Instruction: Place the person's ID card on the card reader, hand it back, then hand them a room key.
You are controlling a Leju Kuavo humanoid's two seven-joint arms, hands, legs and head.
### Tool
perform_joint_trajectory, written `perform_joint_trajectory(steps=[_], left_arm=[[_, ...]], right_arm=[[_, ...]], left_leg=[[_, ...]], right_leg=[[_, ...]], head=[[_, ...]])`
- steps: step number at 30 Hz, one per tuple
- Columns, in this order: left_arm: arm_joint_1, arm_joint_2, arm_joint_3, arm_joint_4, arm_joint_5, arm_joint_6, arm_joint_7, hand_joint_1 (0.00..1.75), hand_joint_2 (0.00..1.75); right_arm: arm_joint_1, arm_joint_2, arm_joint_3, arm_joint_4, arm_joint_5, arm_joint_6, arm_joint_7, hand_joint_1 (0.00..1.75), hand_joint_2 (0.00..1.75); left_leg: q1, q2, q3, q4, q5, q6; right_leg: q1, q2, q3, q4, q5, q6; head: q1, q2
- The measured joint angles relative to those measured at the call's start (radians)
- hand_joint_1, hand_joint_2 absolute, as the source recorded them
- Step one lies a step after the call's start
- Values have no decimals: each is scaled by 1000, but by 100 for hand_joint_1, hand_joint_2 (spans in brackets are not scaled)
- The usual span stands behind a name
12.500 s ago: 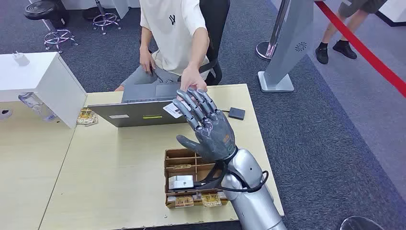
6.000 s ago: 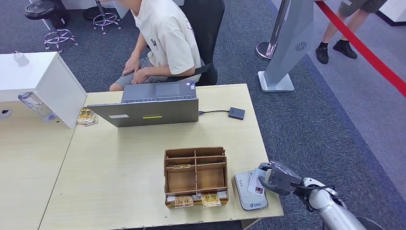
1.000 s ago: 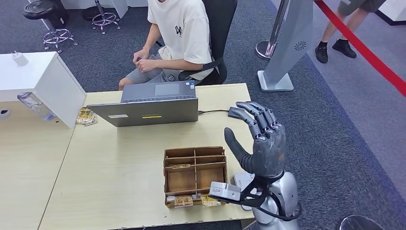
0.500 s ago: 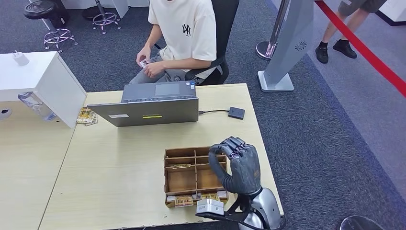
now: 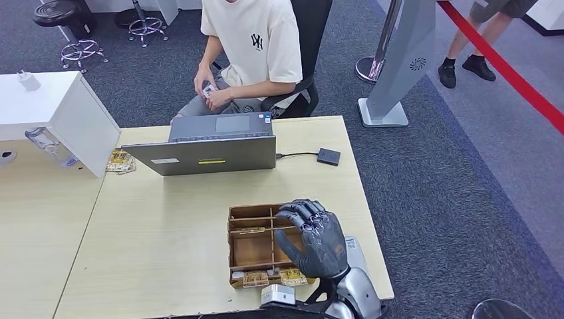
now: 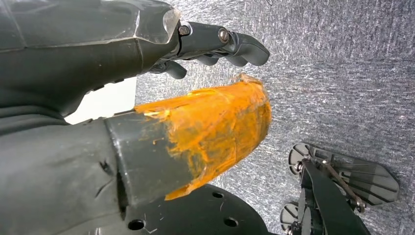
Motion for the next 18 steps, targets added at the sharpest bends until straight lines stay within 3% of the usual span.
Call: perform_joint_trajectory(steps=[7, 18], left_arm=[[0, 0, 0, 0, 0, 0, 3, 0, 0], [0, 1, 0, 0, 1, -1, 3, 0, 0]], right_arm=[[-2, 0, -9, 26, 13, 0, 0, 66, 175], [-29, 0, -32, 87, 10, 0, 0, 76, 175]], left_leg=[[0, 0, 0, 0, 0, 0], [0, 0, 0, 0, 0, 0]], right_leg=[[0, 0, 0, 0, 0, 0], [0, 0, 0, 0, 0, 0]], head=[[0, 0], [0, 0]])
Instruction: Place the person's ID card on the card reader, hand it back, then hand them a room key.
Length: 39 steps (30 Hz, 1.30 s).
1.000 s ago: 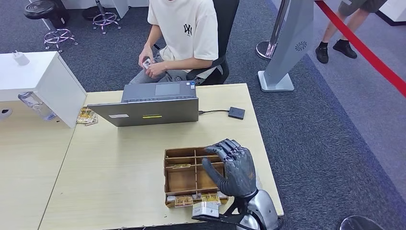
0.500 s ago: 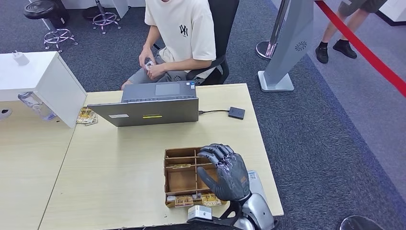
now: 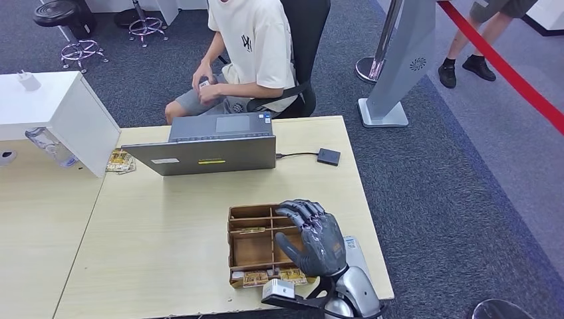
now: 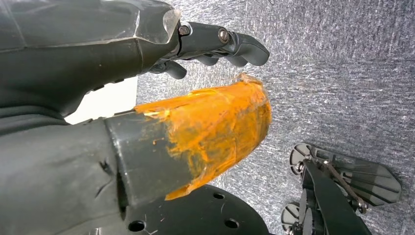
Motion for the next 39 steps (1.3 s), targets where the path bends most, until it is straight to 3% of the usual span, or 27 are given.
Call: perform_joint_trajectory(steps=[9, 16, 23, 26, 30, 34, 39], left_arm=[[0, 2, 0, 0, 0, 0, 0, 0, 0], [0, 3, 0, 0, 1, 0, 0, 0, 0], [0, 6, 0, 0, 2, 0, -2, 0, 0], [0, 7, 0, 0, 2, 0, -3, 0, 0], [0, 8, 0, 0, 2, 0, -4, 0, 0], [0, 8, 0, 0, 2, 0, -6, 0, 0], [0, 8, 0, 0, 2, 0, -7, 0, 0]], right_arm=[[-31, 0, -26, 72, 9, 0, 0, 71, 175], [-53, 0, -54, 117, 18, 0, 0, 84, 175], [-68, 0, -89, 157, 41, 0, 3, 76, 175], [-72, 0, -103, 169, 49, 0, 4, 81, 175], [-74, -2, -118, 181, 60, 0, 10, 94, 175], [-75, -6, -125, 192, 68, 0, 14, 151, 175], [-75, -10, -129, 197, 71, 0, 22, 175, 175]], left_leg=[[0, 0, 0, 0, 0, 0], [0, 0, 0, 0, 0, 0], [0, 0, 0, 0, 0, 0], [0, 0, 0, 0, 0, 0], [0, 0, 0, 0, 0, 0], [0, 0, 0, 0, 0, 0], [0, 0, 0, 0, 0, 0]], right_leg=[[0, 0, 0, 0, 0, 0], [0, 0, 0, 0, 0, 0], [0, 0, 0, 0, 0, 0], [0, 0, 0, 0, 0, 0], [0, 0, 0, 0, 0, 0], [0, 0, 0, 0, 0, 0], [0, 0, 0, 0, 0, 0]], head=[[0, 0], [0, 0], [0, 0], [0, 0], [0, 0], [0, 0], [0, 0]])
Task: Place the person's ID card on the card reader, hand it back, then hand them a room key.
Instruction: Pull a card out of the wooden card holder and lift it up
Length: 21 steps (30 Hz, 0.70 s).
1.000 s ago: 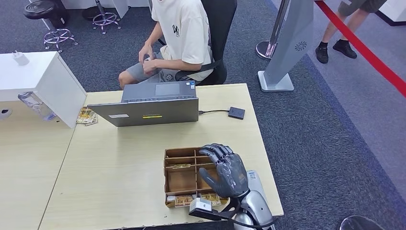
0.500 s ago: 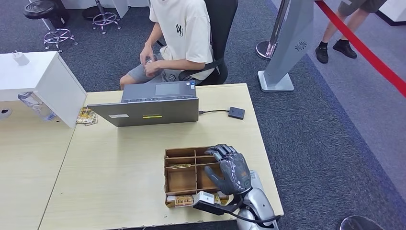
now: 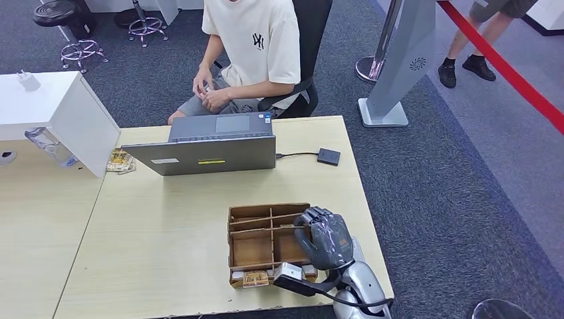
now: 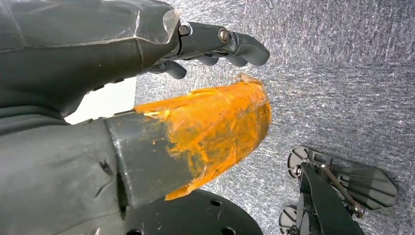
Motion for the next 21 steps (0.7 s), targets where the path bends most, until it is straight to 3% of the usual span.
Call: perform_joint_trajectory(steps=[14, 21], left_arm=[[0, 3, 0, 0, 0, 0, -4, 0, 0], [0, 3, 0, 0, 1, 0, -4, 0, 0]], right_arm=[[-1, -6, -6, 8, -13, 0, 5, 175, 175], [-4, -7, -1, 18, -109, 0, -4, 175, 175]], left_leg=[[0, 0, 0, 0, 0, 0], [0, 0, 0, 0, 0, 0]], right_leg=[[0, 0, 0, 0, 0, 0], [0, 0, 0, 0, 0, 0]], head=[[0, 0], [0, 0]])
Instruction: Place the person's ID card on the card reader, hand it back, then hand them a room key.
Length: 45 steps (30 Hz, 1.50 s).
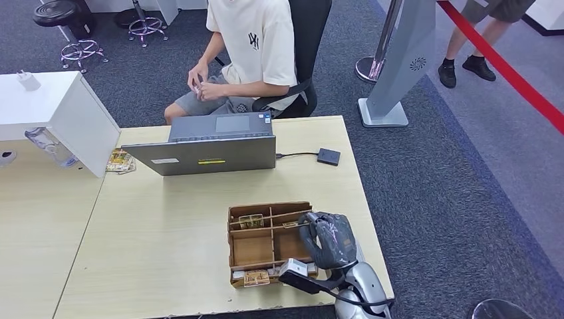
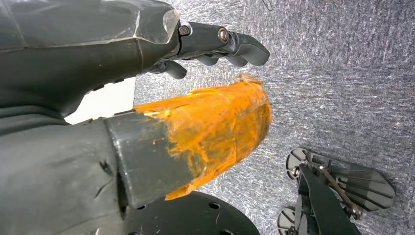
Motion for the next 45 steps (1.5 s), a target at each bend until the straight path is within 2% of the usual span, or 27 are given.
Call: perform_joint_trajectory(steps=[5, 9, 13, 19, 26, 30, 37, 45], left_arm=[[0, 0, 0, 0, 0, 0, -2, 0, 0], [1, 0, 0, 0, 1, 0, -4, 0, 0], [1, 0, 0, 0, 1, 0, -8, 0, 0], [4, 0, 4, 0, 1, 0, -14, 0, 0], [4, 0, 5, 0, 0, -1, -21, 0, 0], [4, 0, 6, 0, 0, -2, -21, 0, 0], [4, -1, 6, 0, -1, -2, -14, 0, 0], [3, -4, 6, 0, -4, -2, -1, 0, 0]], right_arm=[[-16, -16, 60, 3, -215, 0, 39, 175, 175], [-29, -63, 158, -36, -430, 4, 98, 175, 175], [-29, -102, 219, -117, -583, 38, 107, 175, 175], [-1, -142, 233, -291, -801, 151, 83, 175, 175], [27, -160, 225, -429, -1012, 323, 58, 175, 175], [29, -161, 217, -453, -1027, 355, 48, 175, 175], [19, -162, 220, -455, -953, 341, 32, 175, 175], [-69, -161, 280, -396, -748, 182, 26, 175, 175]], left_leg=[[0, 0, 0, 0, 0, 0], [0, 0, 0, 0, 0, 0], [0, 0, 0, 0, 0, 0], [0, 0, -1, 0, 0, 0], [0, 0, -1, 0, 0, 0], [0, 0, -1, 0, 0, 0], [0, 0, -1, 0, 0, 0], [0, 0, -1, 0, 0, 0]], right_leg=[[0, 0, 0, 0, 0, 0], [0, 0, 0, 0, 0, 0], [0, 0, 0, 0, 0, 0], [0, 0, -1, 0, 0, 0], [0, 0, -1, 0, 0, 0], [0, 0, -1, 0, 0, 0], [0, 0, -1, 0, 0, 0], [0, 0, -1, 0, 1, 0]], head=[[0, 0], [0, 0], [0, 0], [0, 0], [0, 0], [0, 0], [0, 0], [0, 0]])
